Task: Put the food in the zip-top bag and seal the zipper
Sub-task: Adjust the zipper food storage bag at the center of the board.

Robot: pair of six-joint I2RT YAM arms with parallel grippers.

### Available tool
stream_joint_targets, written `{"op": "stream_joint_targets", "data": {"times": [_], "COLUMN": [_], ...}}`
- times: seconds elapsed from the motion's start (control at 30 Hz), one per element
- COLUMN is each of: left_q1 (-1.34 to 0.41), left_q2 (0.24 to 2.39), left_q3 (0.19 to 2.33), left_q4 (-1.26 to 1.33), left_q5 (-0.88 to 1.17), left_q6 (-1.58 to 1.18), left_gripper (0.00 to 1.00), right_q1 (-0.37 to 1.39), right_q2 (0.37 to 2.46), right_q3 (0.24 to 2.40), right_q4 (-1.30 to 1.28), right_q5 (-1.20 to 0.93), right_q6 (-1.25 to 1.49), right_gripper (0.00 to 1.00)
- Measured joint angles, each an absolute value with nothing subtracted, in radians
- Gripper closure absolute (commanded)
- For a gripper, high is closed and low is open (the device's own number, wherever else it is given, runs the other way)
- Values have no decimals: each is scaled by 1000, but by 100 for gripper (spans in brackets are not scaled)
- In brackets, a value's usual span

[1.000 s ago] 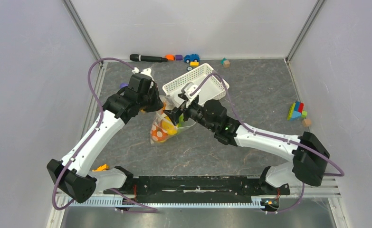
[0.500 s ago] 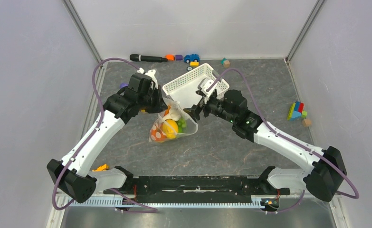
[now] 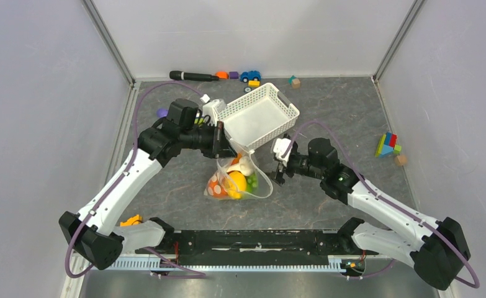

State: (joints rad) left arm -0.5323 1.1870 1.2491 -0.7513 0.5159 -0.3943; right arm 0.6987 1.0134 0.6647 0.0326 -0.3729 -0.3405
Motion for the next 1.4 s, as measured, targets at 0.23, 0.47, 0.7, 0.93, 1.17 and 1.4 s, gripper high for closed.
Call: {"op": "stream_joint_targets", "data": {"times": [0.23,0.47,0.7,0.93,1.17,1.4], "left_q1": [-590,-661,-670,-670,-670,-670], "left_q2": [1168,1168,1168,1155,1122,1099], "left_q3": [1203,1166,1139,1114,1085,1072], "left_q4": [-712,-680,-673,-654,-620,-617], "left_q5": [667,728,736,744,761,756], "left_q6": [-336,-297,-283,-282,-282,-282], "left_gripper": [92,91,91,91,91,91], "right_q1": [699,699,699,699,699,699], "right_q2": [981,1073,1045,1008,1008,1009], "right_q3": [591,591,535,474,466,463], "right_q4": [146,276,407,488,517,522], "right_q5": [-541,-690,-782,-832,-867,-902], "right_q6": [-376,-295,-244,-231,-231,-240], "right_gripper": [5,13,15,37,71,100]}}
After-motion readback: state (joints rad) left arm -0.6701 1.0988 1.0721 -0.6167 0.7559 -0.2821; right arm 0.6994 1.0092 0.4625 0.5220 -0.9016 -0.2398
